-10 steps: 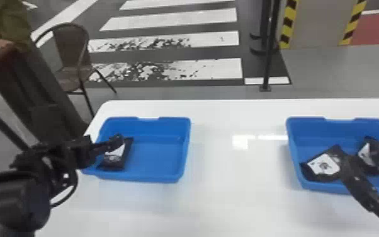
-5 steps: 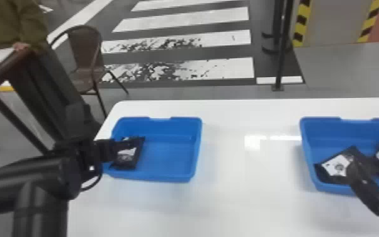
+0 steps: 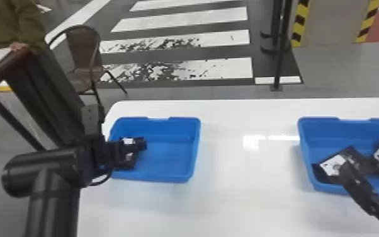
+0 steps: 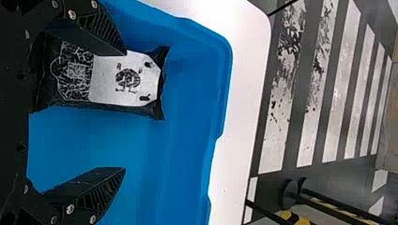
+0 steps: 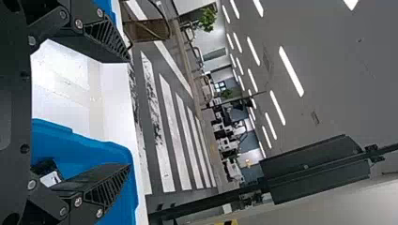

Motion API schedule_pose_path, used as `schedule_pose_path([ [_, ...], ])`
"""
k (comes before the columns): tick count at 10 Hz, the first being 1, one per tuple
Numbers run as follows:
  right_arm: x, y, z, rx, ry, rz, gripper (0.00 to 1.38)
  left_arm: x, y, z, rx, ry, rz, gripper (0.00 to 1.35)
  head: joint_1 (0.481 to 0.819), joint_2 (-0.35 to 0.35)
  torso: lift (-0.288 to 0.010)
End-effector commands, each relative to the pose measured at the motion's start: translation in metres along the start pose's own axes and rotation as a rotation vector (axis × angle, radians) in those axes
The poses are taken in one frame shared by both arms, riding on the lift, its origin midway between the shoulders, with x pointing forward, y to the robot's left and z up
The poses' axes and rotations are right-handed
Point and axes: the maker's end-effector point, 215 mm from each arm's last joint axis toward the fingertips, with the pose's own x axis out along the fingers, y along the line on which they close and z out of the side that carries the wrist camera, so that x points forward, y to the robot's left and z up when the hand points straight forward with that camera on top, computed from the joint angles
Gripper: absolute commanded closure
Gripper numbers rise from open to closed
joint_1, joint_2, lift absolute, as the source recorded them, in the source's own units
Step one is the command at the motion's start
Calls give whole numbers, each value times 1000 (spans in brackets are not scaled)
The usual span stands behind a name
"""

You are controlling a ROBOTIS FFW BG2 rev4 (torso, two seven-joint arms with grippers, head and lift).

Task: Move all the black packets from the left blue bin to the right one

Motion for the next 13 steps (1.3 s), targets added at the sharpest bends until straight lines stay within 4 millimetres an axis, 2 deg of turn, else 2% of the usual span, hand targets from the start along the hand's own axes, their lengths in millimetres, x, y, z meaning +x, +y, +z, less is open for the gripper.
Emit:
schedule_pose_path([
  [1, 0, 0, -2, 8, 1, 2, 245, 6, 6, -11, -6, 38, 17, 176, 695, 222, -140],
  [3, 0, 0, -3, 16, 2, 2, 245, 7, 11, -20, 1, 69, 52, 177, 695, 231, -140],
  [4, -1, -1, -5, 22, 4, 1, 245, 13, 15, -20, 0, 84, 63, 220, 695, 235, -140],
  [5, -1, -2, -5, 23, 3, 2, 245, 23, 14, -28, -5, 125, 57, 415, 695, 236, -140],
  [6, 0, -1, -6, 25, 5, 3, 245, 27, 9, -35, 5, 161, 49, 656, 695, 238, -140],
  [7, 0, -2, -7, 30, 5, 3, 245, 27, 11, -39, -1, 177, 51, 823, 695, 234, -140],
  [8, -1, -3, -7, 37, 3, 1, 245, 29, 9, -40, 11, 169, 43, 1105, 695, 232, -140],
  [10, -3, -3, -11, 54, 10, -1, 245, 32, -4, -32, 43, 125, 11, 1205, 695, 228, -140],
  [11, -3, -3, -12, 56, 12, 0, 246, 24, -13, -24, 66, 75, -12, 1205, 695, 219, -140],
  [13, 1, 2, -14, 95, 19, 21, 246, -9, -40, -2, 113, -89, -53, 1205, 695, 197, -140],
])
